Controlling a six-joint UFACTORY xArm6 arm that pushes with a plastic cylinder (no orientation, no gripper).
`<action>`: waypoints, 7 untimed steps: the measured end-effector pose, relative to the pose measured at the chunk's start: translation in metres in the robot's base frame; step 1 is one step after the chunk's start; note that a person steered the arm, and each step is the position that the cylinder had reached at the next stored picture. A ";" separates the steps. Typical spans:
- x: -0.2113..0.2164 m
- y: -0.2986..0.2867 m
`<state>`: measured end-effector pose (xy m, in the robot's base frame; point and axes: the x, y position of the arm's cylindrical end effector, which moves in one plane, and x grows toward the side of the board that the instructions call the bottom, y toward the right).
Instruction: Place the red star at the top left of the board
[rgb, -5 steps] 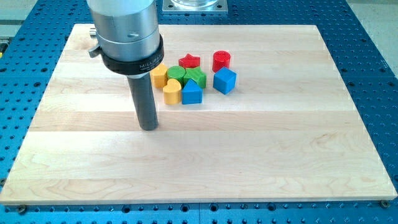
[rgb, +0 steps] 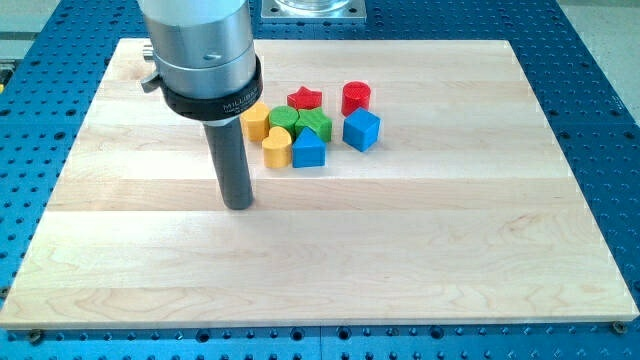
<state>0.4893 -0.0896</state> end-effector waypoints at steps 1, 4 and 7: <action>0.000 0.013; 0.000 0.069; -0.001 0.066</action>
<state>0.4885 -0.0240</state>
